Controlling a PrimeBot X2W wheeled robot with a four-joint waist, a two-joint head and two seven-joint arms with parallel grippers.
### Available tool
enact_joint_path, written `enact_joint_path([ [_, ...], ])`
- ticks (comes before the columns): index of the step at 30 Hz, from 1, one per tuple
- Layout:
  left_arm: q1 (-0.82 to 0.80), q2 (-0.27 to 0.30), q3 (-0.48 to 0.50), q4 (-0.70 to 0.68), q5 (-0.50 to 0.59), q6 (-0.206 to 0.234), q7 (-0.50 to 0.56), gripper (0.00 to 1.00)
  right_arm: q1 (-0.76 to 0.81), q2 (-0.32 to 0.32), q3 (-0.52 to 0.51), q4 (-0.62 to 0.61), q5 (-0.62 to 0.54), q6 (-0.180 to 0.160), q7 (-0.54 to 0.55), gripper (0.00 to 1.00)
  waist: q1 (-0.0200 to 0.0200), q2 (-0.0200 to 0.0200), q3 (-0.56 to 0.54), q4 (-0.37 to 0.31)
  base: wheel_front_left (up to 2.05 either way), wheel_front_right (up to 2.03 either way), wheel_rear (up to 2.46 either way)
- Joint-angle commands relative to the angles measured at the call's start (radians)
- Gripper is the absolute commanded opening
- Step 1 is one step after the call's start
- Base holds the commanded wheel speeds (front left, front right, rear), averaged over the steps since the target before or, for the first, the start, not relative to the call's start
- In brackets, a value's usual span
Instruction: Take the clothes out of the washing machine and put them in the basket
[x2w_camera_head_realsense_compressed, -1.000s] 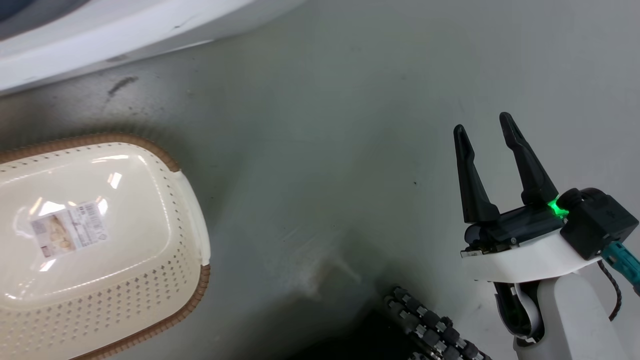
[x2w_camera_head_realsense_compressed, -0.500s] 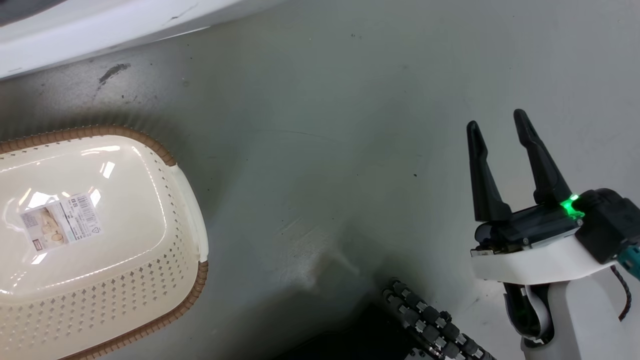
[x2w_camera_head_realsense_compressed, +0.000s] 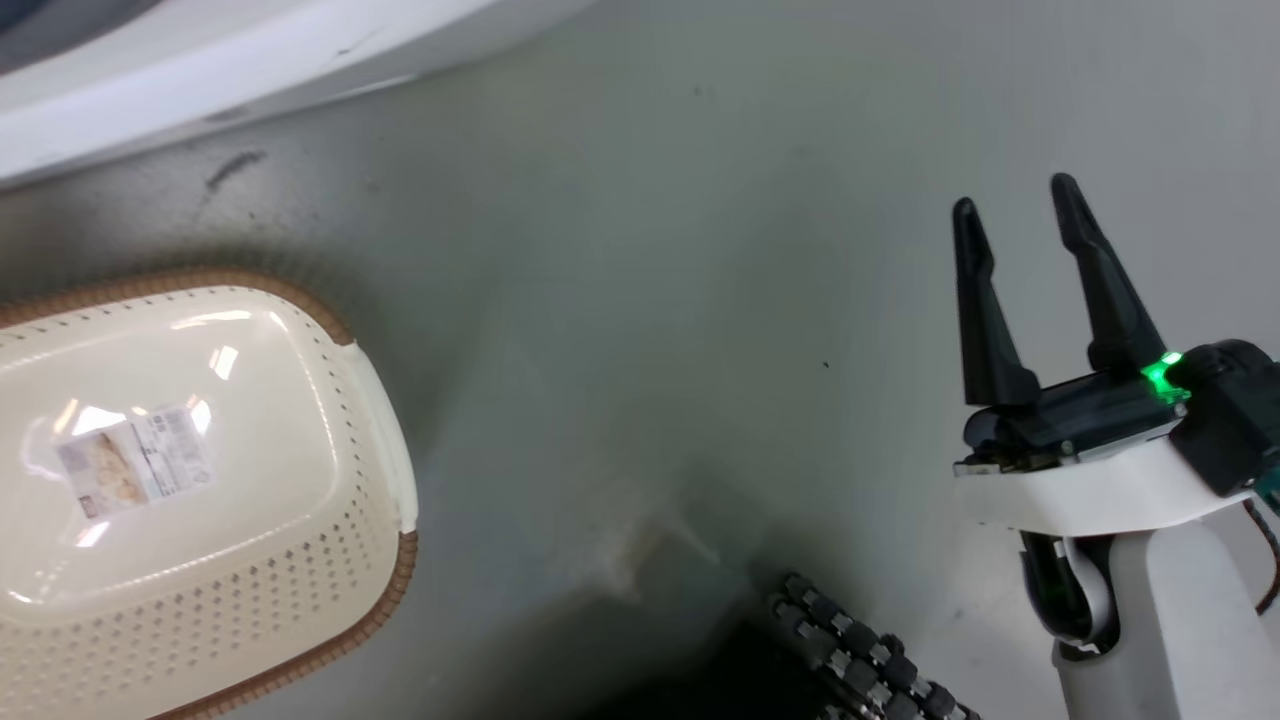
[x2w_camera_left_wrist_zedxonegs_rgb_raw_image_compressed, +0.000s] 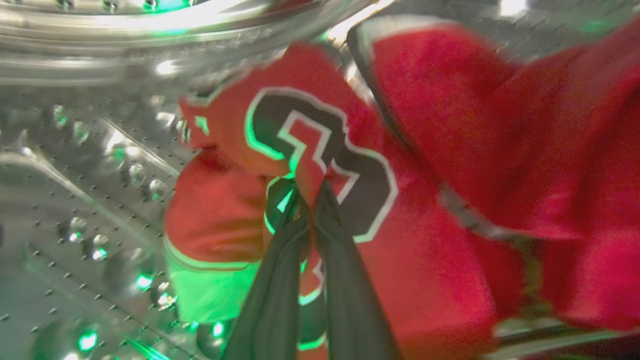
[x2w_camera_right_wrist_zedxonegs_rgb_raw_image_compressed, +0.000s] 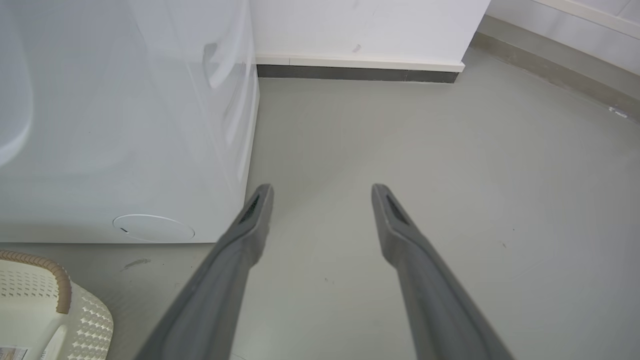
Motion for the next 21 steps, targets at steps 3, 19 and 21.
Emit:
enact_joint_path([
  [3,0.056,-0.048,0.01,0.024,-0.024,0.018,-0.113,0.0,-0.007,0.001,-0.032,0.012,-0.027,-0.001,-0.002,1.0,0.0,0.0,-0.077,0.035,0.0,0.0,0.0],
  [19,0.473,-0.255,0.066,0.157,-0.153,0.074,-0.732,0.0,0.067,0.0,-0.131,0.036,-0.177,-0.001,-0.002,1.0,0.0,0.0,-0.392,0.189,0.0,0.0,0.0],
  [21,0.546,-0.292,0.075,0.152,-0.162,0.097,-0.794,0.0,0.082,0.0,-0.151,0.041,-0.2,-0.001,-0.002,1.0,0.0,0.0,-0.441,0.215,0.0,0.0,0.0],
])
